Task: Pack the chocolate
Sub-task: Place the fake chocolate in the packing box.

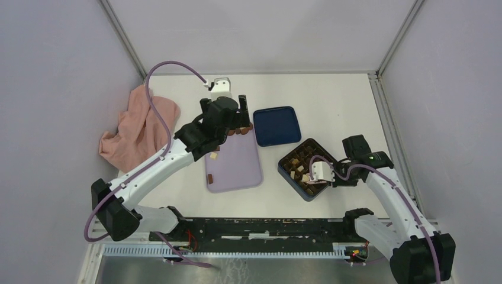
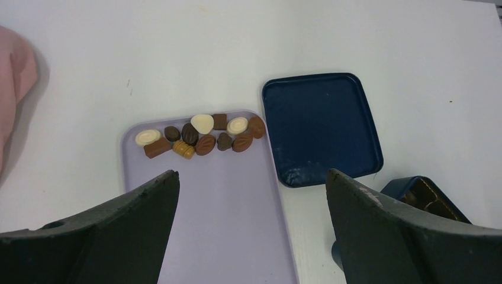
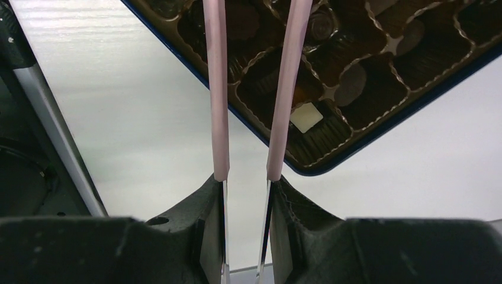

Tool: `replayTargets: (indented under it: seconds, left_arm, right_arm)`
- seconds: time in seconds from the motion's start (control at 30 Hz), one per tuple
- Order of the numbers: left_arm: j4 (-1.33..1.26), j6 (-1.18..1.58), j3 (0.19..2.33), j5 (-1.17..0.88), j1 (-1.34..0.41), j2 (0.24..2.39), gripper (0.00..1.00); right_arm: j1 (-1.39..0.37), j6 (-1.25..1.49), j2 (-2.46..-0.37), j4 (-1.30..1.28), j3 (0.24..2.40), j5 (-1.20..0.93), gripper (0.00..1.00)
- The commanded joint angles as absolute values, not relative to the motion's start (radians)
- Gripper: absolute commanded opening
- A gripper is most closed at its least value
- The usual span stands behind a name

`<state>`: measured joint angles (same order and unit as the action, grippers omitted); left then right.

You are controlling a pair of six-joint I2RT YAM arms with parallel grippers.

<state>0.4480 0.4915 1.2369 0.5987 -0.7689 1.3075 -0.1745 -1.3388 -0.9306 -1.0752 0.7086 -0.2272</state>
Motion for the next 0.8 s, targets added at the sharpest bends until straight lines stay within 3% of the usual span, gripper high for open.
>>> replayTargets:
  seconds: [0.0, 0.27, 0.53, 0.77]
  left_arm:
    - [0.439, 0.566, 1.224, 0.609, -0.764, 1.251, 0.98]
    - [0.445, 0.58, 1.208, 0.616, -0.764, 1.233, 0.98]
    - [0.448, 0.58, 1.21, 0.626, -0.763, 1.23, 0.98]
    - [0.449, 0.577, 1.22, 0.63, -0.763, 1.229, 0.98]
  right_arm:
    - [-0.172, -1.401, -0.962, -1.078, 0.714, -0.262, 0.24]
    - [-0.179, -1.377, -1.021, -1.051, 0.741, -0.279, 0.28]
    - [-0.208, -1.346, -1.04, -1.031, 0.75, -0.276, 0.41]
    - [-0.21, -1.339, -1.044, -1.052, 0.808, -0.279, 0.41]
